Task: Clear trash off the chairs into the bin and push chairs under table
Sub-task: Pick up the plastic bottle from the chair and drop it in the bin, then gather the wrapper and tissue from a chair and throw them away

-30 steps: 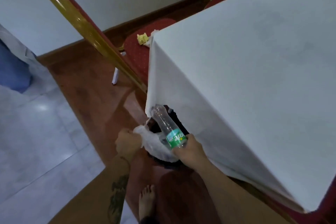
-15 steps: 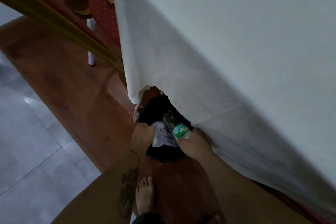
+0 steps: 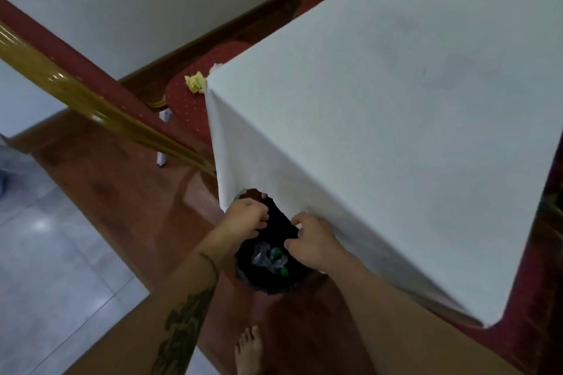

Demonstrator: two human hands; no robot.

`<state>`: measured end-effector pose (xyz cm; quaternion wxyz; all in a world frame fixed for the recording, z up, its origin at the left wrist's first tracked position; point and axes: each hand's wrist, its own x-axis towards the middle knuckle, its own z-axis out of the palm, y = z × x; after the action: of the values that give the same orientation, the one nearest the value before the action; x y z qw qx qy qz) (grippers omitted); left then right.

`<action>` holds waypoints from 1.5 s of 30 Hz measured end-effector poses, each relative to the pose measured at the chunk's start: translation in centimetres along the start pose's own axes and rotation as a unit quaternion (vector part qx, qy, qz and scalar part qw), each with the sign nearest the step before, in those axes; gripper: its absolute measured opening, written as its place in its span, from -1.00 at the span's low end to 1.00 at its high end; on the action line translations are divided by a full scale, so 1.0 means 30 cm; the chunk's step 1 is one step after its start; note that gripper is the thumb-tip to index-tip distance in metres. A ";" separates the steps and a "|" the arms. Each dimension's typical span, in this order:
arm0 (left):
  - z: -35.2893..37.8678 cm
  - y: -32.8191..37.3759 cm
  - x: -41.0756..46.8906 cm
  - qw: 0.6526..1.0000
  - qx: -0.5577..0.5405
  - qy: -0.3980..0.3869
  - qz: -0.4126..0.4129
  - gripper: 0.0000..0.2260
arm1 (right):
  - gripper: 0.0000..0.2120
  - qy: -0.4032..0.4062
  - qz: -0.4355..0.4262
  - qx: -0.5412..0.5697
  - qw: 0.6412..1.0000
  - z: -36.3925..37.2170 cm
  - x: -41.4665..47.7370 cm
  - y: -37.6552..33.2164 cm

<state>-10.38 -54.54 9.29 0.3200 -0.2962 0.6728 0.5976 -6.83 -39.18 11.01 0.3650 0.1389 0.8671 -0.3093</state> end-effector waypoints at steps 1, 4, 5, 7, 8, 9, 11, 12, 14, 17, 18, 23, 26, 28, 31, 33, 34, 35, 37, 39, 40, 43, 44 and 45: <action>-0.004 0.032 -0.030 1.000 0.005 -0.007 0.011 -0.90 | -0.55 -0.007 -0.013 0.004 1.000 -0.023 -0.032 -0.026; -0.019 0.167 -0.199 0.997 0.029 -0.023 0.062 -0.91 | -0.59 0.021 -0.050 0.003 0.999 -0.147 -0.209 -0.108; -0.022 0.196 -0.247 0.996 0.037 -0.029 0.074 -0.91 | -0.59 0.029 -0.059 0.012 0.998 -0.176 -0.253 -0.121; -0.012 0.277 -0.361 0.992 0.057 -0.039 0.109 -0.89 | -0.61 0.043 -0.076 0.050 0.995 -0.259 -0.370 -0.136; 0.004 0.317 -0.415 0.989 0.065 -0.046 0.126 -0.88 | -0.63 0.052 -0.082 0.064 0.993 -0.305 -0.429 -0.133; 0.022 0.351 -0.465 0.986 0.071 -0.054 0.140 -0.87 | -0.65 0.064 -0.088 0.069 0.992 -0.348 -0.478 -0.125; 0.090 0.423 -0.570 0.979 0.097 -0.070 0.167 -0.86 | -0.67 0.105 -0.096 0.083 0.986 -0.445 -0.598 -0.067; 0.115 0.448 -0.600 0.976 0.106 -0.071 0.177 -0.86 | -0.67 0.120 -0.097 0.088 0.984 -0.484 -0.636 -0.041; 0.200 0.495 -0.671 0.967 0.126 -0.096 0.199 -0.86 | -0.68 0.158 -0.081 0.100 0.979 -0.568 -0.735 0.051; 0.390 0.541 -0.777 0.949 0.173 -0.134 0.225 -0.84 | -0.69 0.224 -0.045 0.128 0.965 -0.683 -0.894 0.262; 0.431 0.547 -0.805 0.943 0.191 -0.145 0.231 -0.84 | -0.70 0.237 -0.037 0.133 0.962 -0.706 -0.924 0.320; 0.781 0.538 -0.963 0.897 0.287 -0.203 0.266 -0.85 | -0.73 0.308 0.016 0.180 0.934 -0.809 -1.148 0.713; 1.046 0.485 -1.061 0.862 0.345 -0.241 0.283 -0.86 | -0.73 0.341 0.044 0.202 0.917 -0.861 -1.286 1.002; 1.212 0.437 -1.112 0.846 0.372 -0.254 0.287 -0.85 | -0.72 0.359 0.062 0.210 0.907 -0.890 -1.362 1.186; 1.457 0.341 -1.169 0.823 0.413 -0.260 0.291 -0.86 | -0.70 0.375 0.089 0.227 0.894 -0.930 -1.483 1.444; 1.628 0.281 -1.203 0.809 0.433 -0.275 0.286 -0.86 | -0.69 0.382 0.109 0.242 0.885 -0.959 -1.565 1.607; 1.701 0.258 -1.221 0.802 0.442 -0.285 0.283 -0.85 | -0.69 0.382 0.119 0.248 0.882 -0.971 -1.601 1.674; 1.763 0.239 -1.237 0.796 0.450 -0.293 0.281 -0.84 | -0.69 0.385 0.127 0.248 0.880 -0.985 -1.629 1.725; 1.903 0.200 -1.270 0.787 0.456 -0.308 0.279 -0.84 | -0.69 0.397 0.141 0.244 0.873 -1.019 -1.688 1.837; 2.008 0.175 -1.295 0.787 0.457 -0.311 0.275 -0.84 | -0.68 0.399 0.142 0.229 0.877 -1.063 -1.728 1.911; 2.066 0.163 -1.309 0.782 0.464 -0.315 0.272 -0.84 | -0.65 0.399 0.144 0.220 0.879 -1.091 -1.747 1.949; 2.204 0.178 -1.325 0.770 0.485 -0.318 0.266 -0.83 | -0.59 0.396 0.134 0.192 0.888 -1.178 -1.776 2.018; 2.244 0.197 -1.330 0.763 0.494 -0.317 0.271 -0.83 | -0.58 0.399 0.133 0.186 0.888 -1.213 -1.775 2.035; 2.284 0.222 -1.332 0.760 0.498 -0.315 0.276 -0.83 | -0.58 0.403 0.129 0.177 0.889 -1.252 -1.770 2.050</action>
<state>14.44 14.92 39.21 0.4378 0.3079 0.7895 0.3005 38.23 31.32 42.80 -0.0099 0.4244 0.8448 -0.3256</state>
